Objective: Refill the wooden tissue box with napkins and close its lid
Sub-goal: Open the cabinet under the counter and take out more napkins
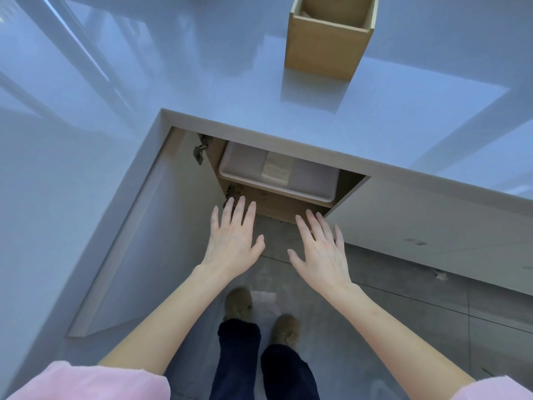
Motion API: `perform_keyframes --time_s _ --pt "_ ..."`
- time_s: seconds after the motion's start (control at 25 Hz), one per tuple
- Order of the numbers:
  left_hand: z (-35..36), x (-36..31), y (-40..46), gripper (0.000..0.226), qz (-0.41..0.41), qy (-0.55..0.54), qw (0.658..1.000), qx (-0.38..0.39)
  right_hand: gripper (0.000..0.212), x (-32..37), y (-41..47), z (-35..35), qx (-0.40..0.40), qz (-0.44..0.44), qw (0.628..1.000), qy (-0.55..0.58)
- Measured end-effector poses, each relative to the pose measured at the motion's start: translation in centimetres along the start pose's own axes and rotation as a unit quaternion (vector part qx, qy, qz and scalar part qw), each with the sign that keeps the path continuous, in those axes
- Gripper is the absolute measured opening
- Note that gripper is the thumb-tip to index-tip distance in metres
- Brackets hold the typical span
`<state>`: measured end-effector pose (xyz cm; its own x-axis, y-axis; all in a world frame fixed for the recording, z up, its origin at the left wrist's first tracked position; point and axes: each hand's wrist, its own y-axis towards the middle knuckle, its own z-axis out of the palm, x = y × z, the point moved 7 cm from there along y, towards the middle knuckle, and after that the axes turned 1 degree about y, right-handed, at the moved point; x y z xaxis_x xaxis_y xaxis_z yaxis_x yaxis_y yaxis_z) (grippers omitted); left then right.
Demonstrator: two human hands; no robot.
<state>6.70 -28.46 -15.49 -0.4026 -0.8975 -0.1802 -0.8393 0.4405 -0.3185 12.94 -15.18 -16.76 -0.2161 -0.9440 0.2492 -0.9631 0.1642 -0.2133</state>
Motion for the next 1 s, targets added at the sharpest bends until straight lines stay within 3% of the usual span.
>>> perform_keyframes --time_s 0.52,0.72,1.0 --pt "0.8 3.9 10.0 0.066 0.041 -0.001 0.998 0.045 0.066 -1.2 8.8 2.5 0.034 0.09 0.995 0.039" --pt "3.6 4.5 14.2 0.067 0.055 -0.008 0.996 0.064 0.067 -2.4 12.2 5.3 0.066 0.088 0.994 0.013" --pt "9.1 4.7 17.7 0.066 0.081 0.016 0.996 0.028 0.069 -4.4 16.5 9.7 0.07 0.043 0.997 -0.002"
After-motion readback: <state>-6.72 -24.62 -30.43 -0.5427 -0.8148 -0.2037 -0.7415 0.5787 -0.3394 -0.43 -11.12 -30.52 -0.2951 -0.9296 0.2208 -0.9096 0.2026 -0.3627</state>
